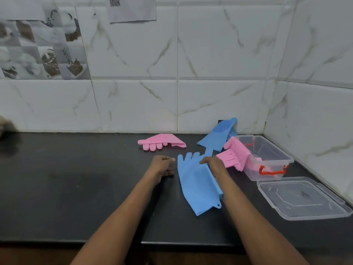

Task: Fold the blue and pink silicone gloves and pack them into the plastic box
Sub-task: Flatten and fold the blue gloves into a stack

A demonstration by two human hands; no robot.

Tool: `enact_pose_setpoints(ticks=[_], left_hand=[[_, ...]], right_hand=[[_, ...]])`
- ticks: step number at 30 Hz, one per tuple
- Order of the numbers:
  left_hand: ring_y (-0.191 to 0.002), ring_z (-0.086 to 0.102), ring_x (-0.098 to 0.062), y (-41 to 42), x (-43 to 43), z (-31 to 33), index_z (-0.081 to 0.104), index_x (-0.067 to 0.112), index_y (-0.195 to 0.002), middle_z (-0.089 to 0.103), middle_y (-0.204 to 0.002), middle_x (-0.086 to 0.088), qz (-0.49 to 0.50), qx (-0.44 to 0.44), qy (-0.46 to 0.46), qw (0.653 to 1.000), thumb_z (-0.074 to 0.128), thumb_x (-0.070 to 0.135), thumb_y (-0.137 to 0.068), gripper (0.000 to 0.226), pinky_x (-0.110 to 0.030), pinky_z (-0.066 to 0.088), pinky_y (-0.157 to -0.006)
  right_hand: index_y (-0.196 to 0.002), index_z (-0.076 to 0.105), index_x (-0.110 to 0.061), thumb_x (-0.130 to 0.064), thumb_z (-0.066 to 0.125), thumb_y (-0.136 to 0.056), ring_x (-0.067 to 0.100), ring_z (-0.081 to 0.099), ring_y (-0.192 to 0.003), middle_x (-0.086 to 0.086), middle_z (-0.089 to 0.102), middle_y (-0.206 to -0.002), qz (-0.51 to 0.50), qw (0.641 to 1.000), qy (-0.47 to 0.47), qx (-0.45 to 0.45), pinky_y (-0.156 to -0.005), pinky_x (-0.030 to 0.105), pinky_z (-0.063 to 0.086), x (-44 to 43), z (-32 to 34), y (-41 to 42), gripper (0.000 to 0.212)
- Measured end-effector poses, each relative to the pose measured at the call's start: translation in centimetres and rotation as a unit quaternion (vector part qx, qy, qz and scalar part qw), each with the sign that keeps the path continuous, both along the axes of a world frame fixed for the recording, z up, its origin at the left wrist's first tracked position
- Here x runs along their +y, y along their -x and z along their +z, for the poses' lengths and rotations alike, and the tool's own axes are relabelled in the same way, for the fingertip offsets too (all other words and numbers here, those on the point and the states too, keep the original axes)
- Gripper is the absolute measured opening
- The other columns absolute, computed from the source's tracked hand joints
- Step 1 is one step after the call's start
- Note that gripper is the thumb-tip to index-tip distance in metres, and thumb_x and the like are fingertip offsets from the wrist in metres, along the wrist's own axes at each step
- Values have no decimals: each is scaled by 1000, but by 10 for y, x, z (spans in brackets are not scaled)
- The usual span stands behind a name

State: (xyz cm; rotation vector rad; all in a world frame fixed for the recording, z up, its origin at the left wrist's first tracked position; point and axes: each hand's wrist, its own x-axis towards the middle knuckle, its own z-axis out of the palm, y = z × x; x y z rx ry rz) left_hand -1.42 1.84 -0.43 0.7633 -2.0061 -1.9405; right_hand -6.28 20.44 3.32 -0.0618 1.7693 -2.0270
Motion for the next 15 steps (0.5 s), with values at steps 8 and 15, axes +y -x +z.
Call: enact_pose_setpoints(ticks=[8,15], left_hand=[[-109,64,-44,-8,-3,13,52,-6,-129,59,-127,-33,-168,86,-285,940,37,77,-85,95,-52,55,-91],[-103,63,-36,-19,-29,7,56,0,-133,67,-116,-23,-121,60,-275,952,55,47,-94,62,-48,49,-96]], right_hand=[[-101,58,-4,-10,58,-84,23,62,-75,12,61,-90,46,949,-207,233,-59,31,49,-32,30,-4,18],[-116,59,4,-18,57,-94,28,68,-67,19,60,-105,212,957,-128,149,-66,40,61,-45,24,-28,31]])
